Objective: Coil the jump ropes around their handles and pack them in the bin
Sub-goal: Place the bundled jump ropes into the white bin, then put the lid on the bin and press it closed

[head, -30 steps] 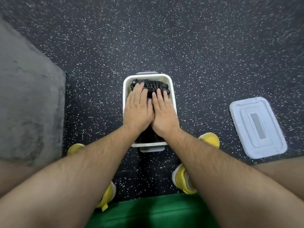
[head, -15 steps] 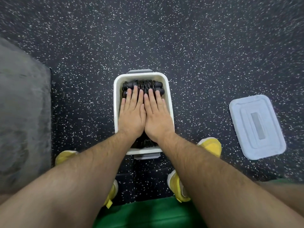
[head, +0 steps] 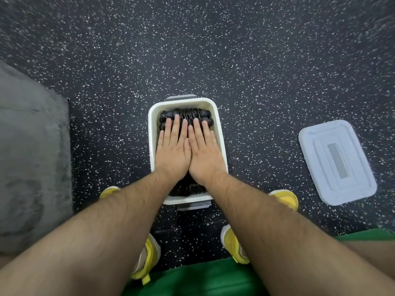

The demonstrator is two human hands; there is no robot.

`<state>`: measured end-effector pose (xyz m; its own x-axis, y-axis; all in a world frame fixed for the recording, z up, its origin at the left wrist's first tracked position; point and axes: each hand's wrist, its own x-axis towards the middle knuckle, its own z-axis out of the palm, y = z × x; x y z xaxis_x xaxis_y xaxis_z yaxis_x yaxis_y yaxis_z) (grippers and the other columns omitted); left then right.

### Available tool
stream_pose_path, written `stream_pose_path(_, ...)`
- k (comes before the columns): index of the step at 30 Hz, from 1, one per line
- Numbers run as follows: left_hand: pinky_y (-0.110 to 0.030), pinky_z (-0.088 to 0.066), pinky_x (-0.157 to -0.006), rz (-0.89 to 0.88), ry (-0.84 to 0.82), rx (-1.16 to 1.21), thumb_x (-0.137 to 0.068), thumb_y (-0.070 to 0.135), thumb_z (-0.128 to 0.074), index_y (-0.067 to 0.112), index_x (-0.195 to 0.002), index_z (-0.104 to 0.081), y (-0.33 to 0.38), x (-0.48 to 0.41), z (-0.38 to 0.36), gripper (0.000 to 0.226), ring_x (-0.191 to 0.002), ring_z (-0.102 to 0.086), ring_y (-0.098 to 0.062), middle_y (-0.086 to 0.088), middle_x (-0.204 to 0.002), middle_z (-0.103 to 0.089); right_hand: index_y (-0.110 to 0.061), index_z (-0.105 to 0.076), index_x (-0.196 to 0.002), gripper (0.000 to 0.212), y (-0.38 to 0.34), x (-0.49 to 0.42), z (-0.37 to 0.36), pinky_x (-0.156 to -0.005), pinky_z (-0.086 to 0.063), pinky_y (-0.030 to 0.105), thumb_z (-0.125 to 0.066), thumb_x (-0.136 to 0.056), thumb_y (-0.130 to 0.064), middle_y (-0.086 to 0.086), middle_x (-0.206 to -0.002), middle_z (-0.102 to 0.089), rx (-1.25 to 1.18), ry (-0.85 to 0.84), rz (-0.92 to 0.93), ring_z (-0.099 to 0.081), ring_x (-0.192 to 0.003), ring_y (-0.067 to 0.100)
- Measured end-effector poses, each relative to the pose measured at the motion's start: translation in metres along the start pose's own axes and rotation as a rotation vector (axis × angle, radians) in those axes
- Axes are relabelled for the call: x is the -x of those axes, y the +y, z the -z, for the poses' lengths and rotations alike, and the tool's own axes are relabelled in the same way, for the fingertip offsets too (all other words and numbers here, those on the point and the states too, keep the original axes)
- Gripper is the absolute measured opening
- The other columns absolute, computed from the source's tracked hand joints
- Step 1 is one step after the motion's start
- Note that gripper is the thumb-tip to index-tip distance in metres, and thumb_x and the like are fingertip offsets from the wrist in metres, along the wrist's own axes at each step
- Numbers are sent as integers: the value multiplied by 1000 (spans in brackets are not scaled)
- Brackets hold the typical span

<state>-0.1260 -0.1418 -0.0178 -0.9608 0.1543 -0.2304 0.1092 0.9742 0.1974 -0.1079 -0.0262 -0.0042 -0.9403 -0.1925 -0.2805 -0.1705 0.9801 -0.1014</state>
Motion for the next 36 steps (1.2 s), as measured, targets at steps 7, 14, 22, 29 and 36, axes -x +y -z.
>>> stream_pose_path(7, -39, 9, -126, -24, 35, -91, -105, 32, -4, 14, -162, -6, 19, 9, 40, 59, -155, 10, -21, -8, -169, 9, -6, 6, -158, 64, 18, 10, 40, -125, 1, 46, -17, -101, -26, 12, -166, 10, 34, -21, 111, 10, -153, 30)
stream_pose_path(14, -46, -35, -115, -471, 155, 35, -102, 26, -30, 6, -141, -52, 133, -19, 43, 50, -134, -49, -31, -12, -142, -55, -3, -5, -158, 63, 134, 46, 67, -125, -4, 44, -22, -101, -25, 14, -166, -5, 55, 75, -93, -3, -154, 30)
stream_pose_path(22, -47, -47, -104, -797, -438, -17, -96, 39, -32, 25, -147, -42, 311, -19, -56, 54, -135, -48, -26, 2, -154, -42, -8, -33, -144, 48, 287, 131, 6, -108, -34, 39, -41, -98, -20, 12, -147, -40, -57, -212, -626, -37, -136, 29)
stream_pose_path(29, -44, -40, -103, -711, -550, -115, -94, 26, -52, 22, -145, -39, 346, -14, -107, 53, -134, -43, -23, 3, -159, -28, -3, -32, -145, 59, 297, 145, -60, -113, -34, 40, -50, -92, -20, 17, -148, -38, -279, -316, -754, -36, -138, 31)
stream_pose_path(36, -47, -39, -107, -476, -409, 6, -103, 24, -37, 16, -151, -33, 305, -42, -91, 49, -135, -38, -34, -12, -158, -25, -16, -55, -129, 37, 281, 118, -46, -99, -46, 39, -48, -93, -12, 10, -124, -63, -792, -5, -638, -58, -116, 31)
